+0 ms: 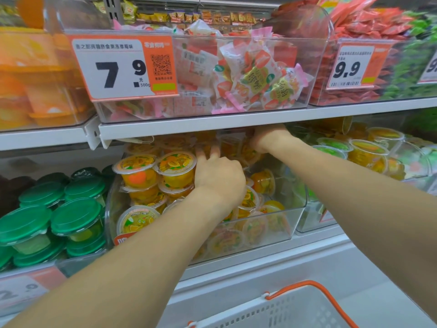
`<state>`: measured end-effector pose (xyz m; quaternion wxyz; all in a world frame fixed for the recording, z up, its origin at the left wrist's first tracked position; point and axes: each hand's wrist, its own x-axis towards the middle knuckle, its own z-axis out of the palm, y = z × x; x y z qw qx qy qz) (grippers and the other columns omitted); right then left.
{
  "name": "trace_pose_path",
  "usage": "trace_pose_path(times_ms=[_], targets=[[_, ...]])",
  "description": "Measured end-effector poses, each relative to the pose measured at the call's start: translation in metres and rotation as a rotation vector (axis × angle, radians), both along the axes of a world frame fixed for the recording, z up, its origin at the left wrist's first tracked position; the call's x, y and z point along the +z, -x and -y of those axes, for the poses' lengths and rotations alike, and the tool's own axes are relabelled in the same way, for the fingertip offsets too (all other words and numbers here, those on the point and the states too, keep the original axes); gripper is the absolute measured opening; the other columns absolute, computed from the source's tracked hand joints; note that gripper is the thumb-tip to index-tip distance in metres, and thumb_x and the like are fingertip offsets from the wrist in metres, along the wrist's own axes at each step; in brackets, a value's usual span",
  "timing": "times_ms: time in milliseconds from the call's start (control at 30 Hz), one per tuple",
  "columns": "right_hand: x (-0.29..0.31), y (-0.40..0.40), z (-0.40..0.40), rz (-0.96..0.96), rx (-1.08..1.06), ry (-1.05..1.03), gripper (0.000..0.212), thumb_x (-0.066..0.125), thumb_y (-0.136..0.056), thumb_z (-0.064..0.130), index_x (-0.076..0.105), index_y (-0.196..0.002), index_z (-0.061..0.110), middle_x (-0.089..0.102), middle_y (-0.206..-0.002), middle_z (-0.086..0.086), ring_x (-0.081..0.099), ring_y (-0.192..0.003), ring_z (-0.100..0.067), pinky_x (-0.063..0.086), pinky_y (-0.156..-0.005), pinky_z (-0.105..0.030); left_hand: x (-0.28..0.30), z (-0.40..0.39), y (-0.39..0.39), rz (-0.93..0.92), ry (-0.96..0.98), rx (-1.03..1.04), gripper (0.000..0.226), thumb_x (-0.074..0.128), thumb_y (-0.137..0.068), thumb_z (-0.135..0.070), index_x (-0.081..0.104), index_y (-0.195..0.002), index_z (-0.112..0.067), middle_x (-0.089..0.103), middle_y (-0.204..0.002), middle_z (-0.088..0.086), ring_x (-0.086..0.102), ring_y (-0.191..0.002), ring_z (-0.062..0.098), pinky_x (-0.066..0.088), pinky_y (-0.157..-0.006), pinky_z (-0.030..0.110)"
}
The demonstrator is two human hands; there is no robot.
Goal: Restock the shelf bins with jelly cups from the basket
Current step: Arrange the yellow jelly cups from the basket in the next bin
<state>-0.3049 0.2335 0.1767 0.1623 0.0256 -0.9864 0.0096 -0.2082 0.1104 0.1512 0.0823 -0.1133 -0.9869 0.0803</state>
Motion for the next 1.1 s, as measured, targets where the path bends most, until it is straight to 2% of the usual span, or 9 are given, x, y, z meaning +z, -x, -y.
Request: trace_pose_path(times_ms=[167, 300, 433, 567, 700, 867, 933, 1000, 1100], targets=[[-0.008, 0.010, -0.002, -0.094, -0.043, 0.097, 0.035, 0.041, -0.104, 0.021, 0.047, -0.139, 0.017, 0.052, -0.138, -0.011, 0.047, -0.129, -0.031, 0.037, -0.108, -0.035, 0.000, -0.001, -0.002, -0.045, -0.082, 0.003, 0.028, 0.046, -0.096, -0.026, 0.065, -0.113, -0.015, 0.064, -0.123, 0.013, 0.026, -0.142, 0.034, 0.012, -0.118, 0.057], [-0.011, 0.021, -0.001, -0.136, -0.096, 0.337, 0.040, 0.044, -0.103, 0.031, 0.043, -0.141, 0.021, 0.052, -0.139, -0.008, 0.048, -0.129, -0.030, 0.038, -0.103, -0.032, -0.002, 0.000, 0.000, -0.075, -0.101, -0.001, 0.027, 0.047, -0.095, -0.026, 0.067, -0.109, -0.015, 0.066, -0.118, 0.012, 0.033, -0.135, 0.033, 0.016, -0.117, 0.056], [-0.012, 0.025, 0.007, -0.125, -0.131, 0.449, 0.034, 0.045, -0.104, 0.025, 0.047, -0.137, 0.016, 0.055, -0.135, -0.010, 0.051, -0.127, -0.031, 0.043, -0.103, -0.036, -0.005, 0.000, 0.000, -0.073, -0.042, -0.004, 0.034, 0.044, -0.096, -0.033, 0.067, -0.113, -0.014, 0.064, -0.123, 0.014, 0.024, -0.142, 0.035, 0.012, -0.117, 0.058], [-0.013, 0.032, 0.017, -0.080, -0.128, 0.456, 0.038, 0.045, -0.104, 0.027, 0.045, -0.141, 0.017, 0.053, -0.141, -0.011, 0.048, -0.132, -0.032, 0.042, -0.107, -0.038, -0.009, 0.003, 0.003, -0.051, 0.009, -0.016, 0.044, 0.037, -0.098, -0.037, 0.062, -0.123, -0.011, 0.058, -0.136, 0.014, 0.012, -0.147, 0.037, 0.006, -0.117, 0.061], [-0.013, 0.036, 0.022, -0.047, -0.020, 0.641, 0.047, 0.047, -0.104, 0.028, 0.038, -0.148, 0.017, 0.046, -0.148, -0.012, 0.044, -0.136, -0.034, 0.037, -0.113, -0.043, -0.009, 0.007, 0.005, -0.068, -0.060, -0.054, 0.049, 0.038, -0.097, -0.041, 0.055, -0.132, -0.012, 0.051, -0.142, 0.009, 0.017, -0.146, 0.035, 0.008, -0.118, 0.062], [-0.017, 0.028, 0.022, -0.012, 0.023, 0.436, 0.033, 0.035, -0.107, 0.016, 0.049, -0.135, 0.009, 0.054, -0.137, -0.016, 0.052, -0.125, -0.031, 0.041, -0.107, -0.037, -0.008, 0.009, 0.007, -0.127, -0.139, -0.093, 0.047, 0.045, -0.095, -0.040, 0.055, -0.132, -0.012, 0.047, -0.145, 0.009, 0.016, -0.149, 0.032, 0.004, -0.121, 0.057], [-0.017, 0.023, 0.025, 0.019, 0.039, 0.433, 0.030, 0.034, -0.107, 0.014, 0.053, -0.129, 0.006, 0.057, -0.132, -0.017, 0.055, -0.120, -0.031, 0.043, -0.105, -0.037, -0.008, 0.007, 0.007, -0.165, -0.140, -0.111, 0.048, 0.048, -0.093, -0.040, 0.055, -0.131, -0.010, 0.048, -0.145, 0.011, 0.015, -0.149, 0.032, 0.002, -0.122, 0.054], [-0.020, 0.025, 0.026, 0.063, 0.101, 0.607, 0.027, 0.037, -0.106, 0.017, 0.055, -0.124, 0.007, 0.060, -0.124, -0.016, 0.059, -0.113, -0.032, 0.048, -0.102, -0.041, -0.007, 0.004, 0.004, -0.207, -0.165, -0.140, 0.047, 0.050, -0.092, -0.037, 0.057, -0.129, -0.010, 0.050, -0.142, 0.012, 0.017, -0.149, 0.031, 0.002, -0.123, 0.052], [-0.024, 0.024, 0.026, 0.095, 0.229, 1.046, 0.027, 0.048, -0.099, 0.025, 0.053, -0.122, 0.011, 0.064, -0.115, -0.014, 0.063, -0.105, -0.032, 0.053, -0.095, -0.045, -0.007, 0.001, -0.001, -0.283, -0.231, -0.177, 0.041, 0.050, -0.090, -0.033, 0.061, -0.123, -0.011, 0.055, -0.135, 0.011, 0.022, -0.147, 0.030, 0.004, -0.123, 0.050]])
